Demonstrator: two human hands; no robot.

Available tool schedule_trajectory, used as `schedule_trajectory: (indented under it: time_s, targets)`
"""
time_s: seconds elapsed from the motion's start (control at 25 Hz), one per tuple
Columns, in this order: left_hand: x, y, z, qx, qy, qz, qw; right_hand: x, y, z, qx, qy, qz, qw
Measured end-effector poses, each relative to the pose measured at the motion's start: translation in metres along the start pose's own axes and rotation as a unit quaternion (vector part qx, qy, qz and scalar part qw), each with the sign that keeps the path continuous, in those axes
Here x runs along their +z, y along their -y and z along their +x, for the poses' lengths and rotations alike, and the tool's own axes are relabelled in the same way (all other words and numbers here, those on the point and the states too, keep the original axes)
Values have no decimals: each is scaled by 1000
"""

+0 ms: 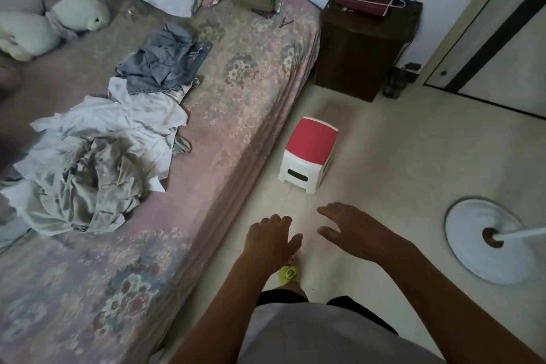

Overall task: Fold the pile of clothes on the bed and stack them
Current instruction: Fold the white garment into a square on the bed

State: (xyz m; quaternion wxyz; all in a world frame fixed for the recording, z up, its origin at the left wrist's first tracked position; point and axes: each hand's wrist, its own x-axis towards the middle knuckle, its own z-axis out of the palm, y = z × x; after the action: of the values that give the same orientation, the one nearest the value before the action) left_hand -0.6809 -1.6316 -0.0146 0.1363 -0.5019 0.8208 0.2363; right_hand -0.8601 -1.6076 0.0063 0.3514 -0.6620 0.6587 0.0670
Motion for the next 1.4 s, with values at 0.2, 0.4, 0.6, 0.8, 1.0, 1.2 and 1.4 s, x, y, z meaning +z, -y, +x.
schedule_trajectory:
  time_s: [0.2, 0.4, 0.6, 0.8, 1.0, 1.2, 1.4]
  targets:
    - [-52, 9, 83, -16, -17, 1, 1000, -63, -31, 69, 1, 1, 22, 1000]
    - [-84, 3, 153, -63, -16, -8, 998, -128, -65, 135, -30, 19, 13, 999]
    - [-118, -18, 228, -135, -38, -47, 989, -204, -98, 211, -101, 59, -39, 992]
    - [-149, -41, 279, -217, -51, -101, 970, -259, -109, 270, -175, 133, -88, 972]
    - [-161, -29, 301, -284, -49, -137, 948, -285, -96, 324, -226, 176, -125, 950]
    - [-175, 15, 328, -326, -66, -181, 925, -299, -58, 391, -271, 183, -157, 932]
    - [-194, 90, 361, -339, -84, -213, 912, -310, 2, 458, -275, 185, -194, 923]
